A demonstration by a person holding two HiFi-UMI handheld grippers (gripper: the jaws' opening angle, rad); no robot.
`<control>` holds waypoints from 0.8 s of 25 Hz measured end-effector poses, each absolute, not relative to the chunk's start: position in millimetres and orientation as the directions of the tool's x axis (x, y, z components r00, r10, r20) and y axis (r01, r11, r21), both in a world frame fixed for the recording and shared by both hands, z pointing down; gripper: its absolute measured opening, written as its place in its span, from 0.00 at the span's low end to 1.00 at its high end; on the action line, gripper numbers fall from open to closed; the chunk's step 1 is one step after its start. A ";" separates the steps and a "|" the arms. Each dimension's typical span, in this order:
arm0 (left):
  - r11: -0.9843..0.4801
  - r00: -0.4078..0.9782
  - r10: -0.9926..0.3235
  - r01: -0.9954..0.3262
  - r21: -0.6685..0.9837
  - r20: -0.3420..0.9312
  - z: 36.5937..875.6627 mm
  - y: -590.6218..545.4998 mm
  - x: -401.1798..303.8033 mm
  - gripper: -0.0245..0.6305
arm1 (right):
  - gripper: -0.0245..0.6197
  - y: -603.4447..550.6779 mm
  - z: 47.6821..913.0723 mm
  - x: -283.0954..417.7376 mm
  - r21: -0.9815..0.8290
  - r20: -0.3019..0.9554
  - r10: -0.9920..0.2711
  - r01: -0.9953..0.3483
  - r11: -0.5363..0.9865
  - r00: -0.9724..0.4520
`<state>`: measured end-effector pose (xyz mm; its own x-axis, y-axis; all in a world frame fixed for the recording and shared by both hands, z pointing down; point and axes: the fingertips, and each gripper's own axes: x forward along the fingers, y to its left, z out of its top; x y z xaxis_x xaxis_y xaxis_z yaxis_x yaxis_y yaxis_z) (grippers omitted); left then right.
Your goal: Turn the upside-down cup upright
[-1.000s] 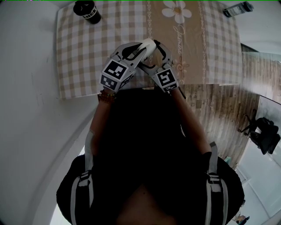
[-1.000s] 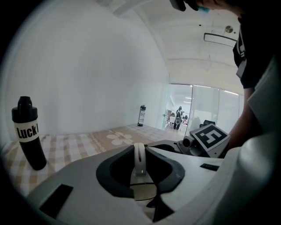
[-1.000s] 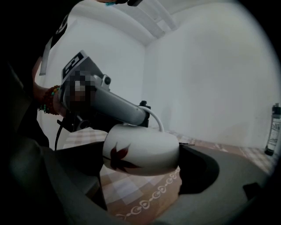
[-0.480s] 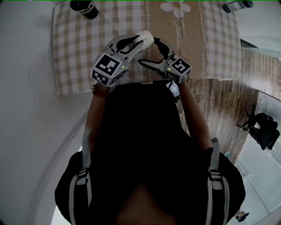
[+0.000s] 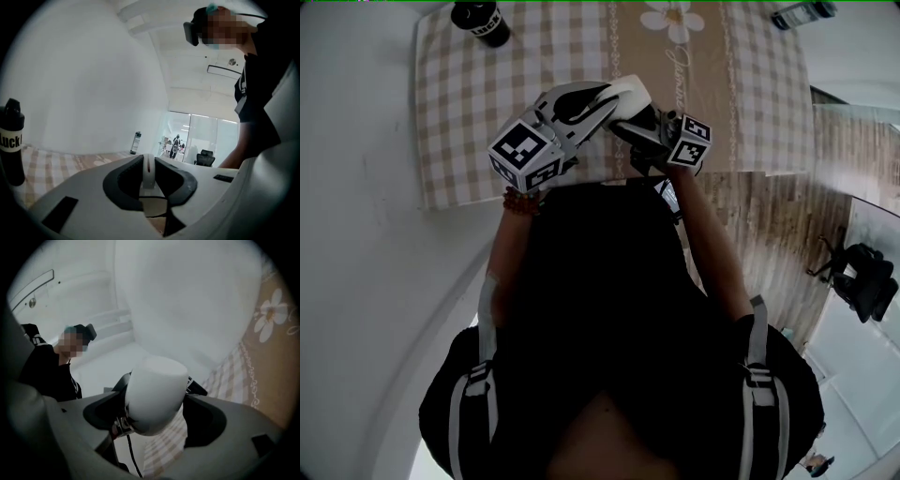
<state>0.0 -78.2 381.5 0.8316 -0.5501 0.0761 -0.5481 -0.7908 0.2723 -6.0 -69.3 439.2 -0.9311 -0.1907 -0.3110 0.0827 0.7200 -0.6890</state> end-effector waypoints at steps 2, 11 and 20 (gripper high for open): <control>-0.788 0.833 -0.549 -0.544 0.288 0.070 381.9 -76.6 -3.7 0.14 | 0.65 -70.2 440.2 -7.6 -0.694 -0.306 -0.191 0.081 0.716 -0.933; -0.796 0.834 -0.542 -0.550 0.252 0.109 392.5 -72.9 -5.5 0.14 | 0.64 -70.9 449.3 -7.7 -0.663 -0.182 -0.194 -0.025 0.748 -0.964; -0.833 0.849 -0.505 -0.526 0.171 0.155 403.8 -67.0 1.8 0.14 | 0.64 -72.3 453.5 5.6 -0.535 -0.025 -0.198 -0.155 0.831 -0.980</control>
